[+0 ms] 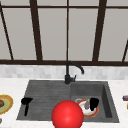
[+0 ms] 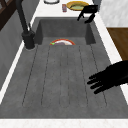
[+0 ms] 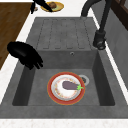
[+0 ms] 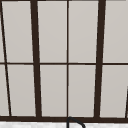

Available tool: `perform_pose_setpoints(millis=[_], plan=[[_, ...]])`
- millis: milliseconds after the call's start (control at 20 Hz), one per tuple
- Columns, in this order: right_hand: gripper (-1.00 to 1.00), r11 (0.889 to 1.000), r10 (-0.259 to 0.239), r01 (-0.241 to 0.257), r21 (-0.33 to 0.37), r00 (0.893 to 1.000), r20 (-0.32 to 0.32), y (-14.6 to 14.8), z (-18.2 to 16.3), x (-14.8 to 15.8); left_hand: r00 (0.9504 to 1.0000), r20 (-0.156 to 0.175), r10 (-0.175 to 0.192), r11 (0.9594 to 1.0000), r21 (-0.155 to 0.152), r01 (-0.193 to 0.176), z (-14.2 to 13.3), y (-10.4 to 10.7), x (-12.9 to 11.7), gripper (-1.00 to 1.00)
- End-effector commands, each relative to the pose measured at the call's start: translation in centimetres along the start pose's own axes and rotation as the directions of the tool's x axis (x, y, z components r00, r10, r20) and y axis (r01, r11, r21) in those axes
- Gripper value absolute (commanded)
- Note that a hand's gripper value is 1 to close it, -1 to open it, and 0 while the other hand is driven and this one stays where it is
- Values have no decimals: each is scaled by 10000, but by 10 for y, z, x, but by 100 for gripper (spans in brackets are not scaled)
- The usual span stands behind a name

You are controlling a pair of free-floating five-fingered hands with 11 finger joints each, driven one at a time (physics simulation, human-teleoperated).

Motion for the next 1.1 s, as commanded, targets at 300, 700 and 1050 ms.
perform_pose_setpoints(millis=[300,700,1050], plan=[[0,10000,0,0,0,10000,0,0,0,0,9998,88,201,9997,136,-202,79,23,6,-100],[0,10000,-1,1,0,10000,0,0,0,0,9999,137,33,9998,192,-35,144,32,-5,-100],[0,10000,-1,1,0,10000,0,0,0,0,9999,121,52,9998,201,-54,200,35,-7,-100]])
